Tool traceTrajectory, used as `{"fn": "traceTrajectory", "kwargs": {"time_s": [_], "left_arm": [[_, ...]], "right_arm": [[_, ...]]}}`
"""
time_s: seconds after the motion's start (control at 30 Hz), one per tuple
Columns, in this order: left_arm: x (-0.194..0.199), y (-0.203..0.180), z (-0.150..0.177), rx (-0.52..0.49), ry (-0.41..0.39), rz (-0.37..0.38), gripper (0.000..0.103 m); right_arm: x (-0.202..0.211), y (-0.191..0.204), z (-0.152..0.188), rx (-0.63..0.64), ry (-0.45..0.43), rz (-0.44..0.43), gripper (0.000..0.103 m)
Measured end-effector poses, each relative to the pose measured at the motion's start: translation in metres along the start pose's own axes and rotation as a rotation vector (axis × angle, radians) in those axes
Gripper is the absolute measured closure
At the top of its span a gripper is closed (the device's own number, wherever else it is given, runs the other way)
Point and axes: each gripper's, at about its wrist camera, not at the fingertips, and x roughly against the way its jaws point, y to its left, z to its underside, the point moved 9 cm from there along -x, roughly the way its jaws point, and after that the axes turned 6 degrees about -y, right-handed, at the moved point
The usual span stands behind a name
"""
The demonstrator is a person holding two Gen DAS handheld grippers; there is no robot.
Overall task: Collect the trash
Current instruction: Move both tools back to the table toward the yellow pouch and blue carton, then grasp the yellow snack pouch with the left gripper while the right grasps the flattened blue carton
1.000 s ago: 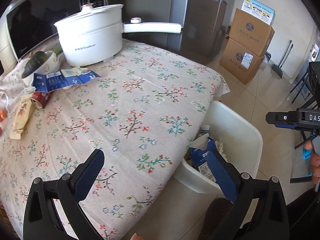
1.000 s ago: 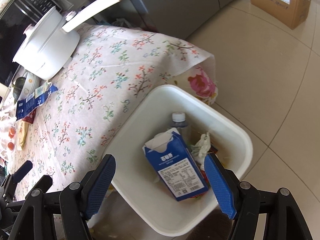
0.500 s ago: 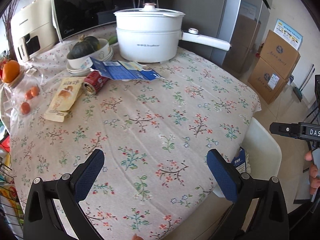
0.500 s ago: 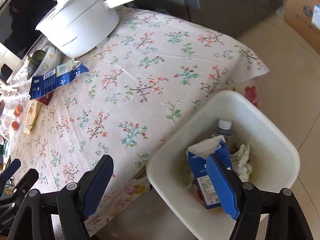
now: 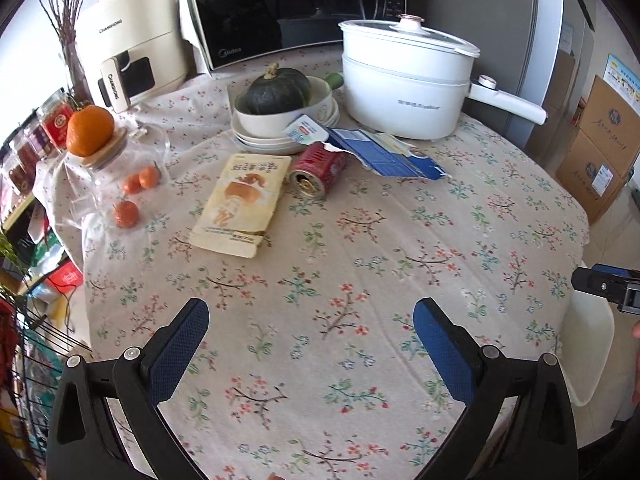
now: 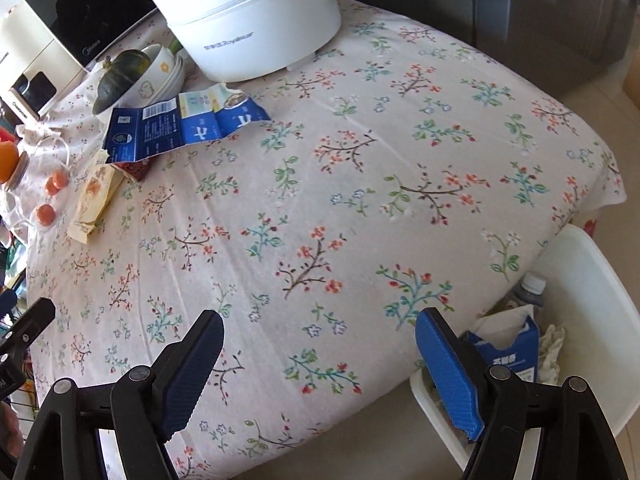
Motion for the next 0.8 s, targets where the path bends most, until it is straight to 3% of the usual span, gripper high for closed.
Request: {"fn": "traceTrajectory", "kwargs": {"time_s": [0.3,0.5,0.67,0.8], "left_arm": [[-0.065,0.065,-0.017,-0.022,0.027,-0.054,0.0],[-0.115,0.069,-0.035,-0.048,0.02,-0.034,0.0],[-0.158,0.074,-0.045,-0.015,0.044,-0.018,0.0],[-0.184,0.084,-0.048,0.009,0.077,-0.017,0.0]], "right_arm": [[-0.035,0.028,-0.017,0.17,0.014,0.082,0.02],[-0.057,0.045,-0.039,0.201,0.012,0.047,0.02],[-0.076,0.063,-0.064,0.28,-0.048,0.047,0.02],[-0.096,0.081,-0.071,0.351,-0.048,0.025,0.02]]}}
